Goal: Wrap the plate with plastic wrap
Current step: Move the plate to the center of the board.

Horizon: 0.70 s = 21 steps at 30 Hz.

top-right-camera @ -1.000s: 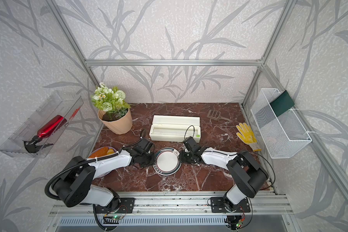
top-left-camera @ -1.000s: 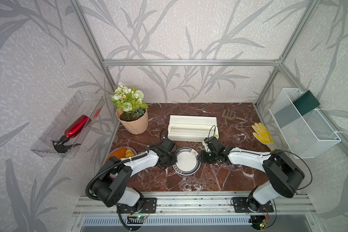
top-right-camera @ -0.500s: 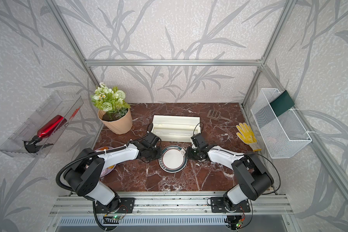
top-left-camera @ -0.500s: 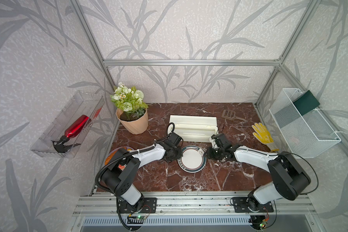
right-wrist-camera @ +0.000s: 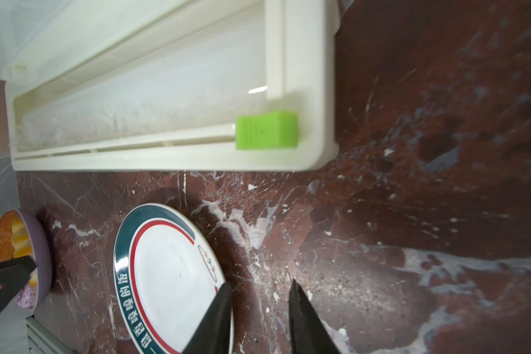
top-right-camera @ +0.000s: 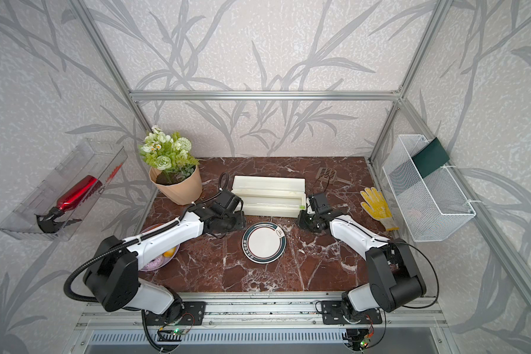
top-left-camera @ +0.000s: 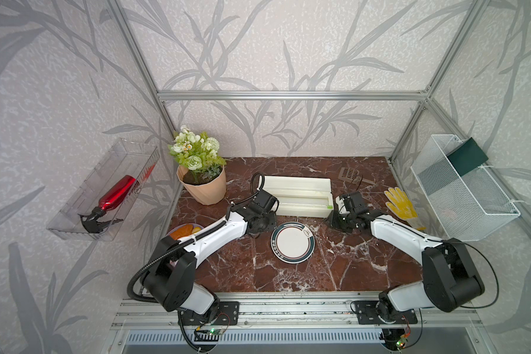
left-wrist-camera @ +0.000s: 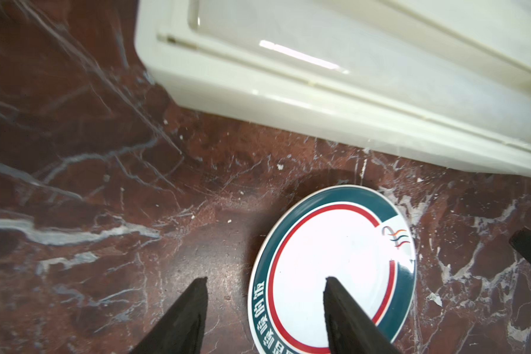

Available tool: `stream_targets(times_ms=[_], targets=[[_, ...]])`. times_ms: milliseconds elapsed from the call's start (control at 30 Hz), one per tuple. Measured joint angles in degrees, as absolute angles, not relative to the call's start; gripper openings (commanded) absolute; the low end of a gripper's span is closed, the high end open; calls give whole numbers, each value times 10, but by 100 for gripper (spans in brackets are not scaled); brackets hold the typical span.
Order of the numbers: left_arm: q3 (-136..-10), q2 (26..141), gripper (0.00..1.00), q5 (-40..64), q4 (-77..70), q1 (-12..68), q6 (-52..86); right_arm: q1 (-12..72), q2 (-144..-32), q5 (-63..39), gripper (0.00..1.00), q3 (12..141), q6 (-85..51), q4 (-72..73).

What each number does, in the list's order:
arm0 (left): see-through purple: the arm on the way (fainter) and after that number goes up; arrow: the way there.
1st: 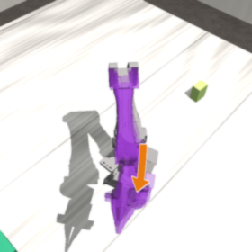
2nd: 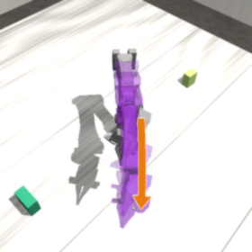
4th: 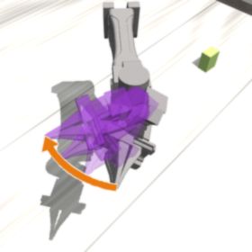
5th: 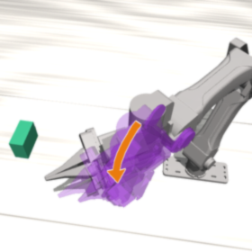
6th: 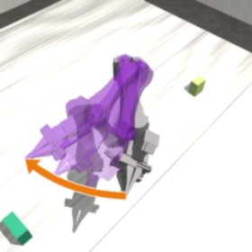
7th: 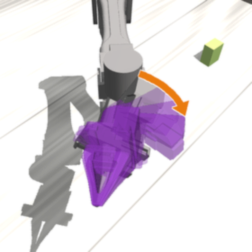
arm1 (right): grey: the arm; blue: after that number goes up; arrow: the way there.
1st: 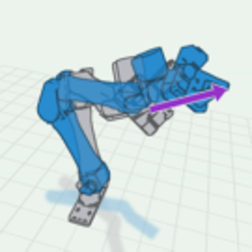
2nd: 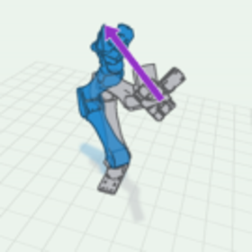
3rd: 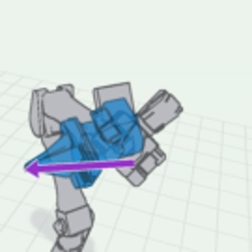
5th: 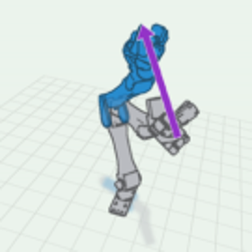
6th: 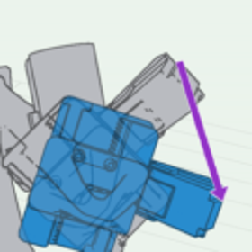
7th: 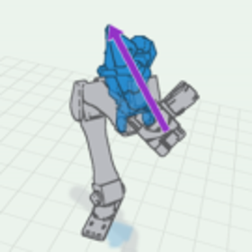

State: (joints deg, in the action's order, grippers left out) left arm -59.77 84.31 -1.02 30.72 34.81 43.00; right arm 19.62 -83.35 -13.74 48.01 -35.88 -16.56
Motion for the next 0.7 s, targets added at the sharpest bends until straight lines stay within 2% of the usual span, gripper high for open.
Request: stream_targets(times_ms=[200, 333, 400, 567, 700], targets=[[-651, 814, 63, -43, 344, 331, 400, 177, -869, -105, 22, 544, -344, -191], [-683, 816, 63, -45, 359, 294, 387, 171, -886, -97, 22, 562, -338, -200], [-694, 821, 62, -39, 360, 273, 384, 169, -901, -95, 18, 573, -334, -207], [-710, 841, 60, -22, 352, 235, 362, 168, -911, -80, 18, 595, -318, -237], [-789, 910, 58, 0, 373, 232, 332, 168, -897, -65, 23, 615, -302, -276]])
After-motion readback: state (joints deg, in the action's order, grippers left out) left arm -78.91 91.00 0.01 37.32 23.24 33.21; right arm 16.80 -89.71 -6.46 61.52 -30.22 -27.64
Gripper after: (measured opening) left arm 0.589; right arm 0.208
